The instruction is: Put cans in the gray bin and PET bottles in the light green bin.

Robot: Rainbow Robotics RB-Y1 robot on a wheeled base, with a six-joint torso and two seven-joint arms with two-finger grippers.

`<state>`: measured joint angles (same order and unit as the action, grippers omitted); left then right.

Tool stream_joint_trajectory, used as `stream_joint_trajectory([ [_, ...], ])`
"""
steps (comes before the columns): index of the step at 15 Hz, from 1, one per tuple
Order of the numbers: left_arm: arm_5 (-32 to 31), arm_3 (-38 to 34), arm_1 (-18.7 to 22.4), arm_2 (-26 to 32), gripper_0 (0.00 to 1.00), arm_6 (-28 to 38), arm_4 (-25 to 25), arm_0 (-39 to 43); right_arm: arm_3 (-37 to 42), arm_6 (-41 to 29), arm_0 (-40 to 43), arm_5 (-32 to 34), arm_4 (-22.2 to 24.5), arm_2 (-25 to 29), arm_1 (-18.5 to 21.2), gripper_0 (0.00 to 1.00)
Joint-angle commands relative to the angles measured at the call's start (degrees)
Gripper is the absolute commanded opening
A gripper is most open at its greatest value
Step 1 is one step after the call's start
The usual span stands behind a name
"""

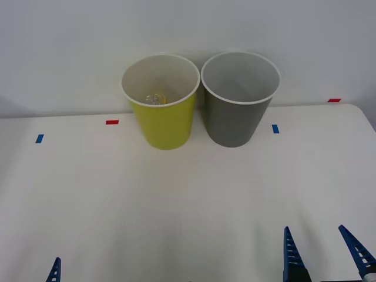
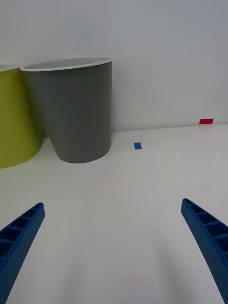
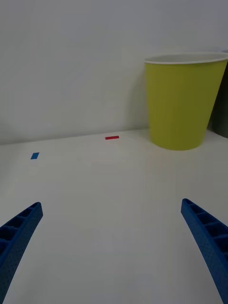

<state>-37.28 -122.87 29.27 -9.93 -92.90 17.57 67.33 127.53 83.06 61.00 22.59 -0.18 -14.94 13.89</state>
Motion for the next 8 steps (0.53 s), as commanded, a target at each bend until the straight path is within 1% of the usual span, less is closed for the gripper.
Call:
stream_joint_trajectory([
  [1, 0.0, 0.0, 0.0, 0.0, 1.00, 0.0, 0.0, 0.0, 0.0, 0.0, 0.0, 0.0, 0.0, 0.0, 0.0, 1.00],
  [8, 0.0, 0.0, 0.0, 0.0, 1.00, 0.0, 0.0, 0.0, 0.0, 0.0, 0.0, 0.0, 0.0, 0.0, 0.0, 1.00],
])
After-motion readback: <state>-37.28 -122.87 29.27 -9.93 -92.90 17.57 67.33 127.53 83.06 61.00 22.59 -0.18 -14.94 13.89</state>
